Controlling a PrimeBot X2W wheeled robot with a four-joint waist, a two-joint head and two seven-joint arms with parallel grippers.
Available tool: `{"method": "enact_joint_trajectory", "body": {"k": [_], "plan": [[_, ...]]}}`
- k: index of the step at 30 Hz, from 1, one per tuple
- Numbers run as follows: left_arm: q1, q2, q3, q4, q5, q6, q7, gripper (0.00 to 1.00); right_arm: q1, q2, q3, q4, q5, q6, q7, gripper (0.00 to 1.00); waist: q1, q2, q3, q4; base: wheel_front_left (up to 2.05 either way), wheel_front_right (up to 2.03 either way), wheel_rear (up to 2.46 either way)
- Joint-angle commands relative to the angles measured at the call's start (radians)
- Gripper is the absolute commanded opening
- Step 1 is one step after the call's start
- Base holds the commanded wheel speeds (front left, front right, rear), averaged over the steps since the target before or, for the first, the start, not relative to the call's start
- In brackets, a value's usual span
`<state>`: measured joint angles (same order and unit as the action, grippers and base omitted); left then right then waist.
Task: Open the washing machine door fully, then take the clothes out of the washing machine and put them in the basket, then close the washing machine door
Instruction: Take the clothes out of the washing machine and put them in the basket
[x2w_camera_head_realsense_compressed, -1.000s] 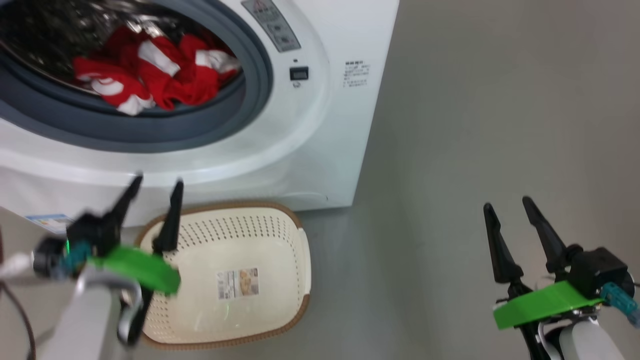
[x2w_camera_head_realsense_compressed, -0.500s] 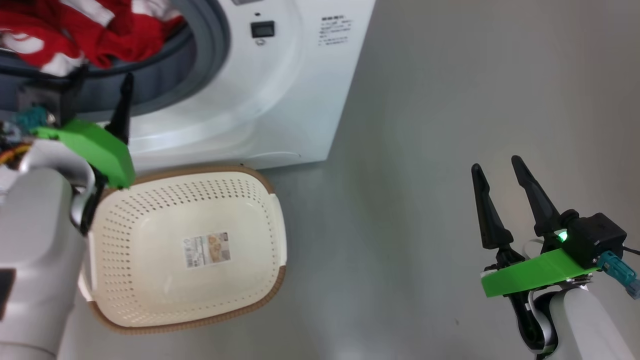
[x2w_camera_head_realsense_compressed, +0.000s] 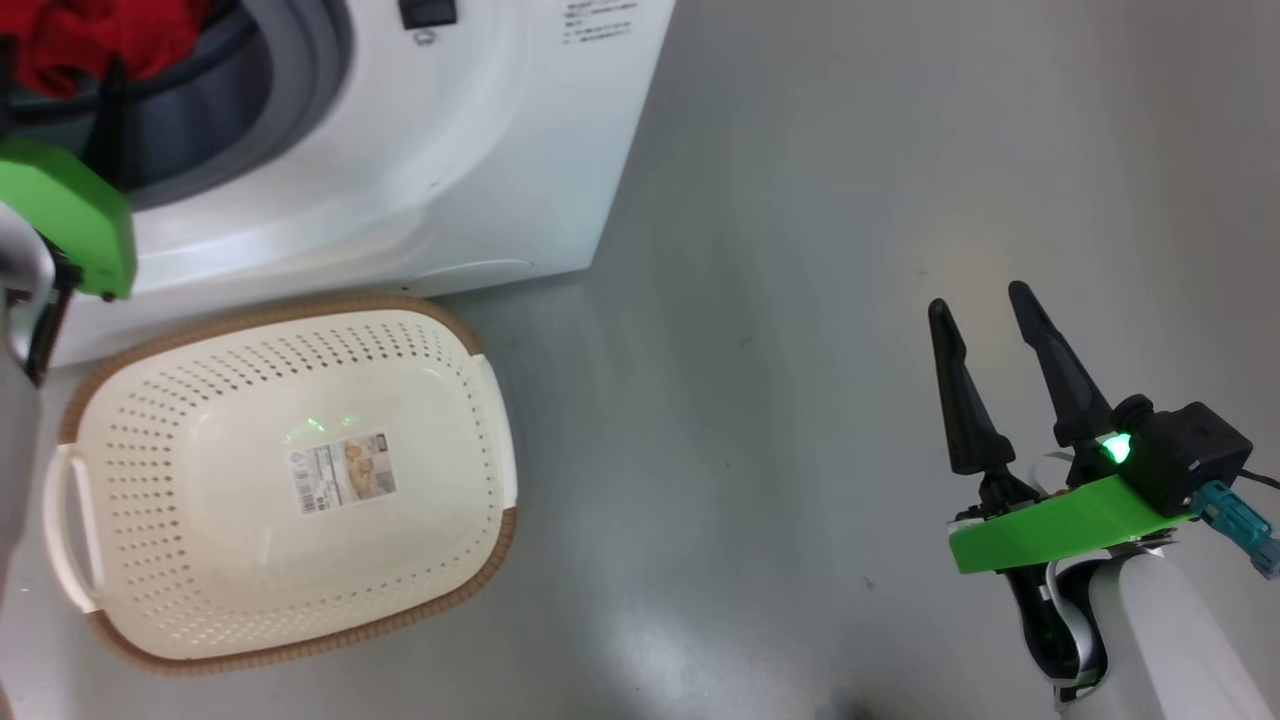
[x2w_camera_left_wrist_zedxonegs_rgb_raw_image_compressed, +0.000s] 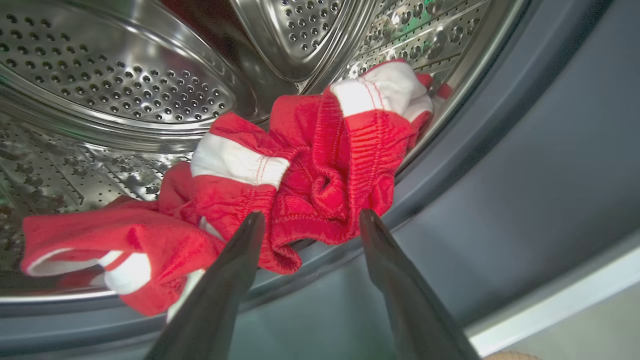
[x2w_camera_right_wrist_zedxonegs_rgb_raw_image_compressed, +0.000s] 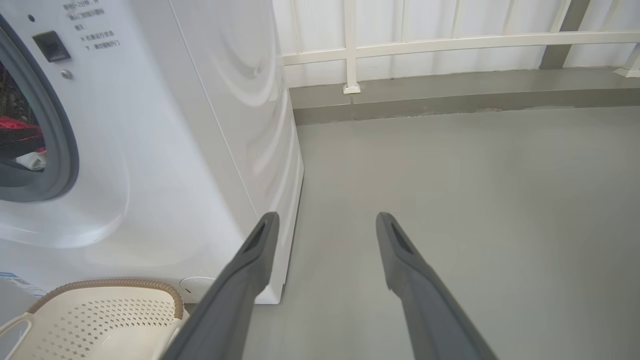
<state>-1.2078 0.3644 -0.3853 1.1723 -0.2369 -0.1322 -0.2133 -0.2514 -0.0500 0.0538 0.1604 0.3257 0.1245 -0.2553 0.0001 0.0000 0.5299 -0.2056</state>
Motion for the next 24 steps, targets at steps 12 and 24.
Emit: {"method": "enact_joint_trajectory", "body": {"k": [12, 24], "plan": [[-0.113, 0.107, -0.035, 0.074, 0.048, 0.02, -0.029, 1.0, -0.028, 0.0, 0.04, -0.038, 0.037, 0.006, -0.006, 1.0, -0.0001, 0.0, 0.066, -0.05, 0.0, 0.0, 0.0], [-0.128, 0.117, -0.036, 0.106, 0.024, 0.025, 0.002, 0.58, -0.04, 0.0, 0.042, -0.043, 0.043, 0.006, -0.006, 1.0, -0.0001, 0.0, 0.075, -0.058, 0.0, 0.0, 0.0]]}}
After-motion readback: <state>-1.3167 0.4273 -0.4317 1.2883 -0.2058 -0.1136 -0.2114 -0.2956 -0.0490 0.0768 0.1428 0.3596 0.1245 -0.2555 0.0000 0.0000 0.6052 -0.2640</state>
